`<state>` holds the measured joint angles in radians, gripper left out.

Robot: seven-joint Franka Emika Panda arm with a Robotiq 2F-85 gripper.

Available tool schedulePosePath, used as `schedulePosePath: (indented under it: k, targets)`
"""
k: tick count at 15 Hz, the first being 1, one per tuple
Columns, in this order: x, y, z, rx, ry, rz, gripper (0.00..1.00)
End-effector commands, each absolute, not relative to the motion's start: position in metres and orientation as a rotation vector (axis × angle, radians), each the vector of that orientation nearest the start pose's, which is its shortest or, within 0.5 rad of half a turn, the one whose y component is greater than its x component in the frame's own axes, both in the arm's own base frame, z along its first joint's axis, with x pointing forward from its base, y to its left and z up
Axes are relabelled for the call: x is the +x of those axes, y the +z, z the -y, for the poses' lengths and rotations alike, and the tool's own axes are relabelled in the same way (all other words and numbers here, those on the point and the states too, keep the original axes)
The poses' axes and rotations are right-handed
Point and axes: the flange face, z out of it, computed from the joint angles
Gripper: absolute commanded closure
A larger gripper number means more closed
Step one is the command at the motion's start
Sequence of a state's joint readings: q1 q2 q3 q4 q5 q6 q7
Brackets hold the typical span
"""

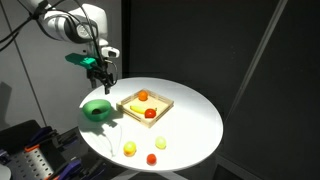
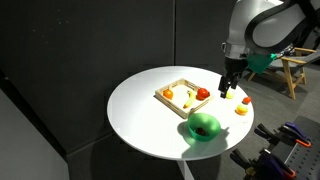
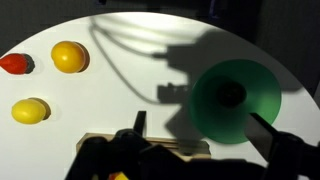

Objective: Put the plum in the green bowl

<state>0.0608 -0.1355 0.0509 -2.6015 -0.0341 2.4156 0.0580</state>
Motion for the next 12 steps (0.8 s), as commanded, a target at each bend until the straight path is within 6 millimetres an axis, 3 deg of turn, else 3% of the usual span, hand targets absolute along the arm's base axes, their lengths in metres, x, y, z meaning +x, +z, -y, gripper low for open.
schedulePosePath:
  k: [1,12]
  targets:
    - [0.411,0.325,-0.045,-3.144,0.03,0.083,0.0]
    - [0.396,0.373,-0.053,-3.123,0.026,0.108,0.0]
